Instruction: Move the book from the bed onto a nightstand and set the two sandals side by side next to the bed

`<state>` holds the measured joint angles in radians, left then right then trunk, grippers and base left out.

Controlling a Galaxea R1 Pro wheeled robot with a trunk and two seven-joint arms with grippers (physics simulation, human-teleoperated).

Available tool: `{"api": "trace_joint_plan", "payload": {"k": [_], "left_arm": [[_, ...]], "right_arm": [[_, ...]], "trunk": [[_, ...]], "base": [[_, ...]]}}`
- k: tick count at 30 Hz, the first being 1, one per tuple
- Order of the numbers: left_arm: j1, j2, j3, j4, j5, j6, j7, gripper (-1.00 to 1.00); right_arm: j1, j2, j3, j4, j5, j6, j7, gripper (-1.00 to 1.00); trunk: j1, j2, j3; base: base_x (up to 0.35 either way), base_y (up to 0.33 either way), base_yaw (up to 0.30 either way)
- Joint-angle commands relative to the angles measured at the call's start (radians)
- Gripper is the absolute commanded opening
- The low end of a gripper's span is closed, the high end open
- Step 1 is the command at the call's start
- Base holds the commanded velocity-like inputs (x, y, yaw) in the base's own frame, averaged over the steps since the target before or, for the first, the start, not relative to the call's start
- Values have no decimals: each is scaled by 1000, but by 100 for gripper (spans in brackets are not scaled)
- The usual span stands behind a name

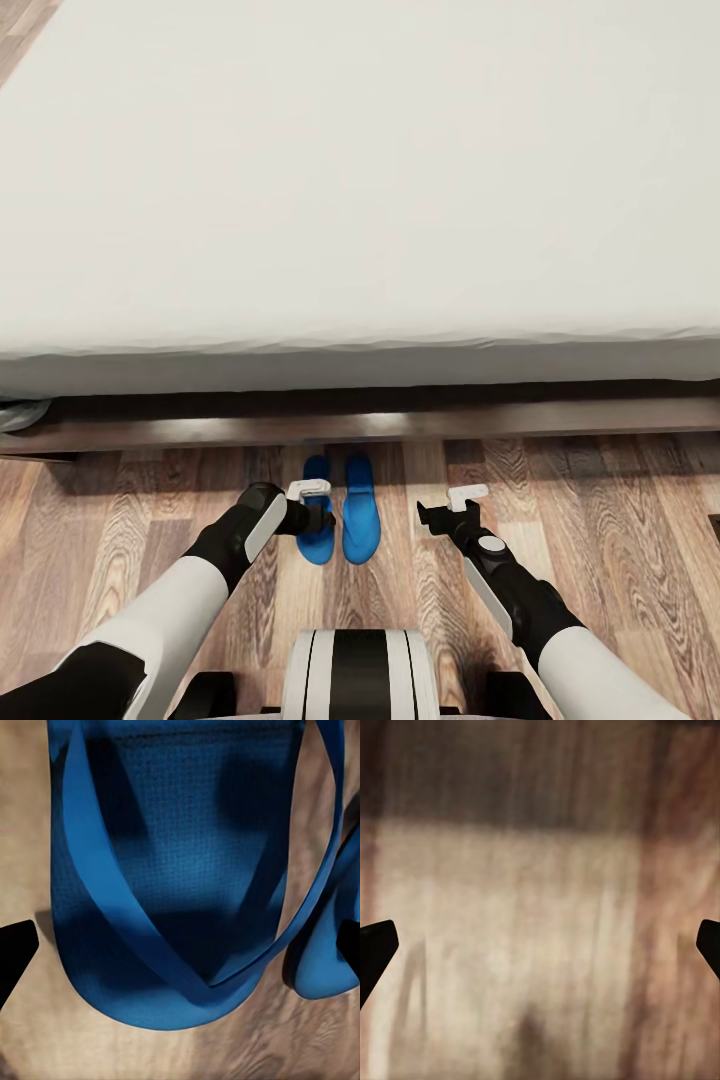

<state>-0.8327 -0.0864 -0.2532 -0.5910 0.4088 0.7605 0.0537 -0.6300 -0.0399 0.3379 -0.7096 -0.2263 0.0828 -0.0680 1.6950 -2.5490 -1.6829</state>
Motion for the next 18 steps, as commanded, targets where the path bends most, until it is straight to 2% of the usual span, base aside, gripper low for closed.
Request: {"api": "trace_joint_plan", "payload": {"k": [1,11,15,18], "left_arm": [[0,0,-3,-1,7,3,6,100],[0,2,-2,-1,7,3,6,100],[0,2,1,-3,7,3,5,100],[13,14,2,-88,9,4,4,100]], "right_arm": [[0,-2,6,-2,-8,5,-7,100],[0,-2,6,-2,-8,5,-7,100],[0,-2,6,-2,-8,5,-7,100],[0,-2,6,-1,-8,5,-7,100]], "trunk": [[0,0,-1],[0,0,-1],[-2,1,15],[-3,1,27]], "base": [[0,0,0],[0,0,0],[0,0,0],[0,0,0]]}}
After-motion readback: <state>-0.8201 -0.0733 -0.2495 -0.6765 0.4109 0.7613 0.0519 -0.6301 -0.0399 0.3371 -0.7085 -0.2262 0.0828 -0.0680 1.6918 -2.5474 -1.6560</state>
